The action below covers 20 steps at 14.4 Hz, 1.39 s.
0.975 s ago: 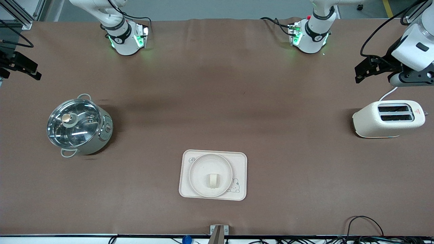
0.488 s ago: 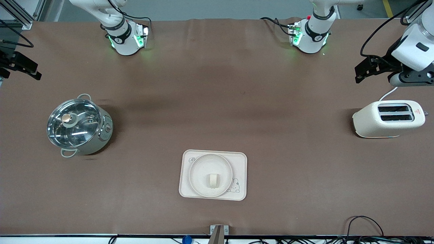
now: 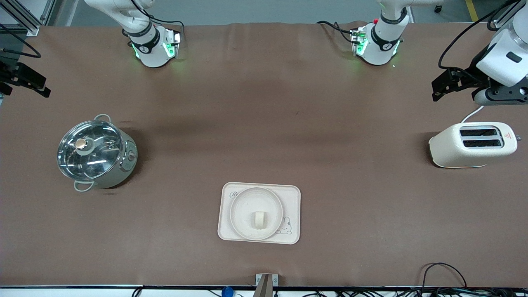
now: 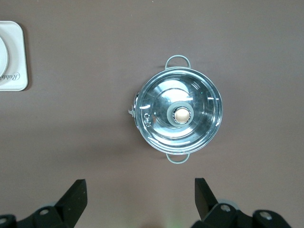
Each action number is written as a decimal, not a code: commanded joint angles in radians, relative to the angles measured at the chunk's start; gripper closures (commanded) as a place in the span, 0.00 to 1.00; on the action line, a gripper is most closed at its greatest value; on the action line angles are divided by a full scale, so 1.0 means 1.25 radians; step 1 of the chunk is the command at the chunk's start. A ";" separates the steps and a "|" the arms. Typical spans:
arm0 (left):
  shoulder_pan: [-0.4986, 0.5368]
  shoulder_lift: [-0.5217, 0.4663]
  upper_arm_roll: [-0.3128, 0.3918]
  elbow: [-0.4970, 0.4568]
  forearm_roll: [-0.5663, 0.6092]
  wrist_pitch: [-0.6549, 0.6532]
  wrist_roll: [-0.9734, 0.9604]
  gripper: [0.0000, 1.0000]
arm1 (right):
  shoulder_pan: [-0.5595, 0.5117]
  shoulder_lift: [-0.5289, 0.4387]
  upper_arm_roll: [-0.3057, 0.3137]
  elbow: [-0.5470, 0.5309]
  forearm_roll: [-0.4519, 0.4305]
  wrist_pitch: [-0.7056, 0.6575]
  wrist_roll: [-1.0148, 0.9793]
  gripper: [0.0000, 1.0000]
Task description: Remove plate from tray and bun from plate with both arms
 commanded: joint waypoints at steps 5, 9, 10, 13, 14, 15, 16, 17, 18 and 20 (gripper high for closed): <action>0.006 -0.004 -0.006 0.007 0.013 -0.011 0.013 0.00 | -0.002 -0.004 -0.002 -0.004 0.012 -0.003 -0.009 0.00; 0.008 -0.005 -0.004 0.007 0.012 -0.011 0.014 0.00 | -0.002 -0.004 -0.002 -0.004 0.012 -0.003 -0.008 0.00; 0.008 -0.005 -0.004 0.007 0.010 -0.011 0.009 0.00 | -0.003 -0.004 -0.002 -0.004 0.012 -0.003 -0.009 0.00; 0.008 0.003 -0.004 0.006 0.010 -0.011 0.000 0.00 | -0.003 -0.004 -0.003 -0.004 0.012 -0.003 -0.009 0.00; 0.008 0.003 -0.003 0.006 0.010 -0.011 0.002 0.00 | -0.004 -0.004 -0.003 -0.004 0.012 -0.003 -0.009 0.00; 0.008 0.001 -0.004 0.006 0.010 -0.011 0.002 0.00 | -0.004 -0.004 -0.003 -0.004 0.012 -0.003 -0.009 0.00; 0.008 0.001 -0.003 0.007 0.009 -0.011 0.004 0.00 | -0.004 -0.004 -0.003 -0.004 0.012 -0.003 -0.009 0.00; 0.008 0.003 -0.001 0.007 0.009 -0.011 0.005 0.00 | -0.004 -0.004 -0.004 -0.004 0.012 -0.003 -0.009 0.00; 0.008 0.003 0.000 0.006 0.009 -0.011 0.006 0.00 | -0.004 -0.004 -0.003 -0.004 0.012 -0.003 -0.009 0.00; 0.009 0.004 0.000 0.006 0.009 -0.011 0.004 0.00 | -0.004 -0.004 -0.004 -0.004 0.012 -0.003 -0.009 0.00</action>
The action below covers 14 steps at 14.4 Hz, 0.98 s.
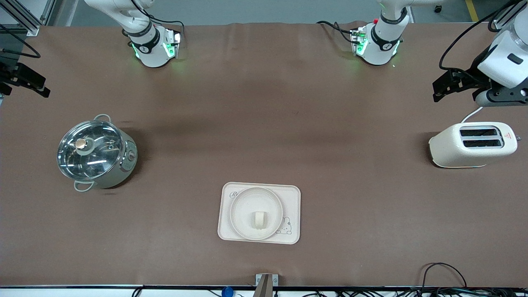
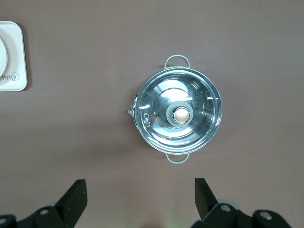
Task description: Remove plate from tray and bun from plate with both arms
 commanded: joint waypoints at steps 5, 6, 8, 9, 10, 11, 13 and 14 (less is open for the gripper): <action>0.005 0.004 -0.001 0.007 0.013 -0.008 0.002 0.00 | 0.043 0.039 0.003 -0.045 0.112 0.070 0.038 0.00; 0.006 0.004 -0.001 0.007 0.013 -0.008 0.003 0.00 | 0.070 0.079 0.003 -0.053 0.125 0.115 0.073 0.00; 0.006 0.004 -0.001 0.007 0.013 -0.006 0.003 0.00 | 0.140 0.168 0.003 -0.047 0.139 0.223 0.176 0.00; 0.006 0.004 -0.001 0.007 0.013 -0.005 0.003 0.00 | 0.176 0.218 0.003 -0.045 0.155 0.298 0.230 0.00; 0.006 0.004 -0.001 0.007 0.012 -0.005 0.004 0.00 | 0.204 0.264 0.003 -0.044 0.173 0.363 0.267 0.00; 0.006 0.004 -0.001 0.007 0.009 -0.005 0.004 0.00 | 0.228 0.310 0.003 -0.036 0.194 0.427 0.309 0.00; 0.006 0.004 -0.001 0.006 0.012 -0.004 0.007 0.00 | 0.271 0.421 0.003 0.005 0.215 0.534 0.409 0.00; 0.006 0.004 0.000 0.005 0.012 -0.005 0.009 0.00 | 0.294 0.476 0.003 0.037 0.214 0.578 0.451 0.00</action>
